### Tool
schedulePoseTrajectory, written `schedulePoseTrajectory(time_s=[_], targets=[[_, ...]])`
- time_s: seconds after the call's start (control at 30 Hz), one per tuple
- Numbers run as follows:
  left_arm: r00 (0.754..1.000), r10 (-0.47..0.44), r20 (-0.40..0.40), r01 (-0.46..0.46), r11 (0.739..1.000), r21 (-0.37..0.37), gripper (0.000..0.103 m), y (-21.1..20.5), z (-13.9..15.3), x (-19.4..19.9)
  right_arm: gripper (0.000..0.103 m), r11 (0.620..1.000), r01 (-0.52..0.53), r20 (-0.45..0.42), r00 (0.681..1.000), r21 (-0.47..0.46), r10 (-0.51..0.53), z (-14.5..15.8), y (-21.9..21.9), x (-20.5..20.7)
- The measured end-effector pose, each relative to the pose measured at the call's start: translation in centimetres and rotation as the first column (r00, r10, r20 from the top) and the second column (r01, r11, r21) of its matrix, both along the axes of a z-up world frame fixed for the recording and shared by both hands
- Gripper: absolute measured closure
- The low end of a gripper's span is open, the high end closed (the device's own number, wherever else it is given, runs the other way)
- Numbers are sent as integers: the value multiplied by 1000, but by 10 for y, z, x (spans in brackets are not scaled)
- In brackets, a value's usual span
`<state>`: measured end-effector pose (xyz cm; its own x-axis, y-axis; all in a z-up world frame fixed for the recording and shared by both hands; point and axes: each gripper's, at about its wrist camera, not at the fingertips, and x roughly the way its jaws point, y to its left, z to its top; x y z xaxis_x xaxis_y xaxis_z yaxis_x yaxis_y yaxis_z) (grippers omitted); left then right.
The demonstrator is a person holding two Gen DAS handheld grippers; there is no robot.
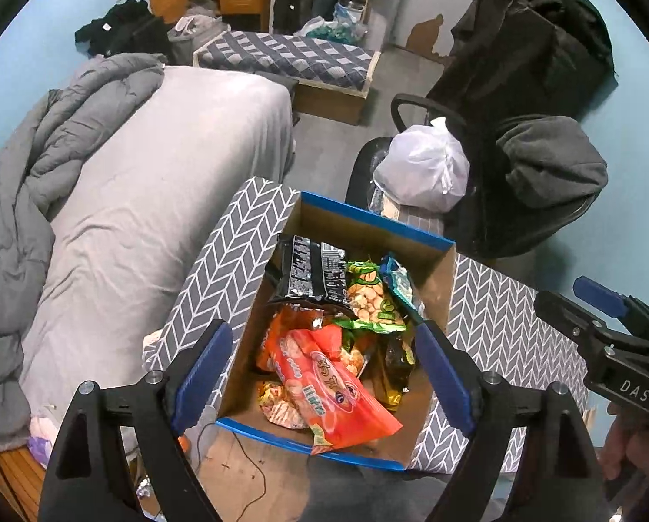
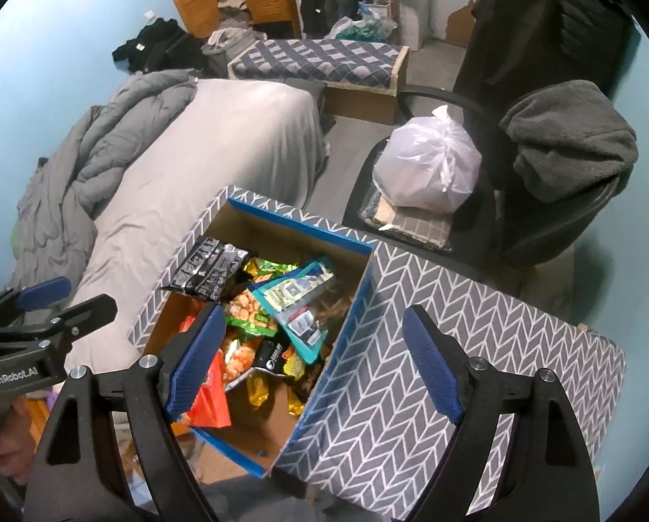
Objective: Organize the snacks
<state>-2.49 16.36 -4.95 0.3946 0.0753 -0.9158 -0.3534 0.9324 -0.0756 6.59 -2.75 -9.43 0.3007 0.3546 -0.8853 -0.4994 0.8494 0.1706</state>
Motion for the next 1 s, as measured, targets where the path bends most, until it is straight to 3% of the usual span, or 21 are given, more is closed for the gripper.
schedulePoseTrajectory(time_s=[1.0], targets=[[999, -30, 42, 28, 997, 67, 16, -43, 28, -12, 19, 999, 33, -6, 999, 24, -32, 16, -35, -13]])
